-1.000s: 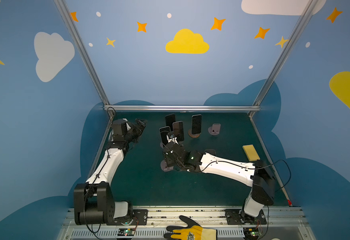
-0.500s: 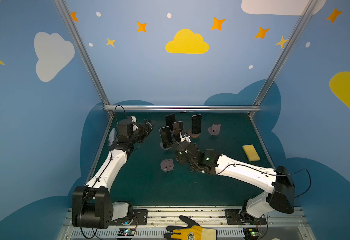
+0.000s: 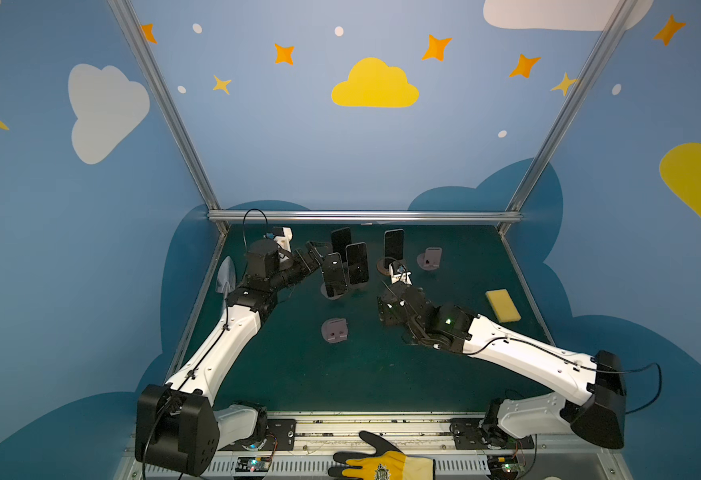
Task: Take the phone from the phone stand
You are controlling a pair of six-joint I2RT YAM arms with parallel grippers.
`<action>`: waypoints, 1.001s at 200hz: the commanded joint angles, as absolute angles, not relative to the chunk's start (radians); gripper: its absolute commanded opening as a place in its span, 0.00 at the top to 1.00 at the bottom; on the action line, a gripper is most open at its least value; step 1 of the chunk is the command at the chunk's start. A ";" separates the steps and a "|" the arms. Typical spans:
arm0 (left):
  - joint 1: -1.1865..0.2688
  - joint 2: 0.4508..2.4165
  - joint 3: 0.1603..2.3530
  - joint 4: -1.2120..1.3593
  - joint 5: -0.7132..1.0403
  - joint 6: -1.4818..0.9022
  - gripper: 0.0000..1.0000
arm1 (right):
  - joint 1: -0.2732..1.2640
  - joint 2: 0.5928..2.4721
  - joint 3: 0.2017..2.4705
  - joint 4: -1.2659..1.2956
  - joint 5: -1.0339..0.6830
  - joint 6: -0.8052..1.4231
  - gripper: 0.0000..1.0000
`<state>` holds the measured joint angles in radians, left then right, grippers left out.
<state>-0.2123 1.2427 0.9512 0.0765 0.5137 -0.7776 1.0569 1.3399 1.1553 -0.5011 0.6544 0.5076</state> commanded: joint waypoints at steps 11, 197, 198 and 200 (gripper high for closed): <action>-0.260 1.220 0.959 0.064 0.494 -0.709 0.00 | 1.040 1.275 1.150 -0.584 0.674 0.494 0.39; -0.283 1.221 0.956 0.057 0.479 -0.703 0.00 | 0.551 1.044 0.971 -0.657 0.541 0.372 0.41; -0.283 1.222 0.956 0.057 0.480 -0.704 0.00 | 0.548 1.044 0.969 -0.656 0.539 0.371 0.41; -0.284 1.222 0.956 0.057 0.479 -0.704 0.00 | 0.542 1.045 0.968 -0.656 0.534 0.371 0.41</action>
<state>-0.2817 1.2255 0.9512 0.0540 0.4839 -0.7177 0.5964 1.0569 0.9867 -0.6949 0.5919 0.3840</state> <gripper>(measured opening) 0.998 0.727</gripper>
